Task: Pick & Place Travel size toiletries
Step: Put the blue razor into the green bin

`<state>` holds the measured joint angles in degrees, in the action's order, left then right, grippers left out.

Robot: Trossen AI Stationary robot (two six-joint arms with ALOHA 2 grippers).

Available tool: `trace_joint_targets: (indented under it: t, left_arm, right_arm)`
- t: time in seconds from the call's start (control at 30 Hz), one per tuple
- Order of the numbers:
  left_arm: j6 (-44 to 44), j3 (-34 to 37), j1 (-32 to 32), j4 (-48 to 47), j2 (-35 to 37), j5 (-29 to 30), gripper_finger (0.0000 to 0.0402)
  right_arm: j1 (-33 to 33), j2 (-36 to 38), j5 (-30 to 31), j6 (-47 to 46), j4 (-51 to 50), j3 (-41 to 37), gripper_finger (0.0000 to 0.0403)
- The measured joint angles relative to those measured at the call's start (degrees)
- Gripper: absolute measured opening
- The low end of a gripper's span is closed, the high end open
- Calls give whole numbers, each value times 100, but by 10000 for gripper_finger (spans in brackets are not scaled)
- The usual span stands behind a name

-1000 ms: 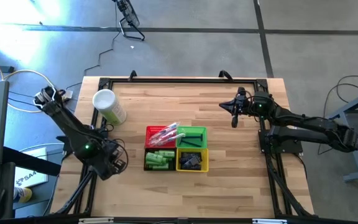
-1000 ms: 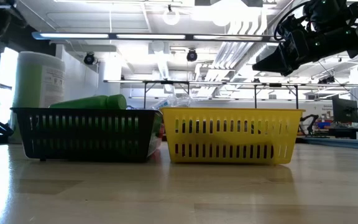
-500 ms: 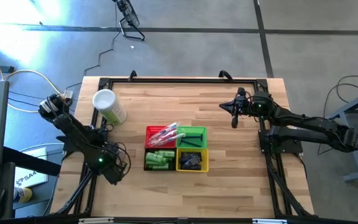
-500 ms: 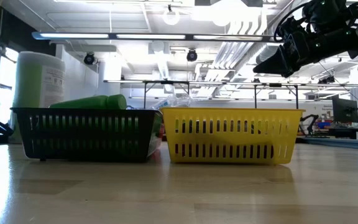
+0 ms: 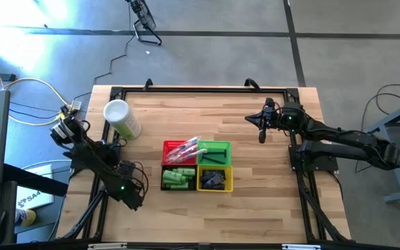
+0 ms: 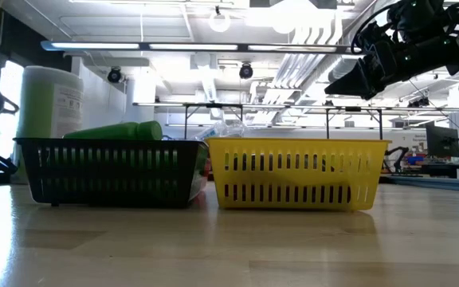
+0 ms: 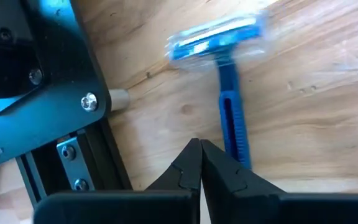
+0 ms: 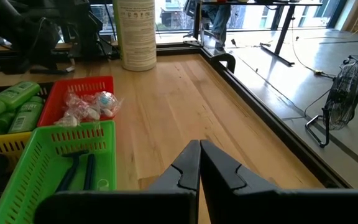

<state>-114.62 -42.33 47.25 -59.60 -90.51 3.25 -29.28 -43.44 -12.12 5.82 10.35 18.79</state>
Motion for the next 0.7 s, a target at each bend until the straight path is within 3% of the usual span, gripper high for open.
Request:
trace_joint_targets:
  t: [0.37, 0.57, 0.7]
  left_arm:
    - [360, -452, -1, 303, -15, 1051, 3]
    - [28, -582, -1, -16, -17, 792, 3]
    - [284, -967, -1, -536, -17, 942, 3]
  right_arm:
    - [2, 0, 0, 0, -26, -2, 3]
    - [0, -1, 0, 0, -26, 0, 3]
    - [0, 0, 0, 0, -26, 0, 3]
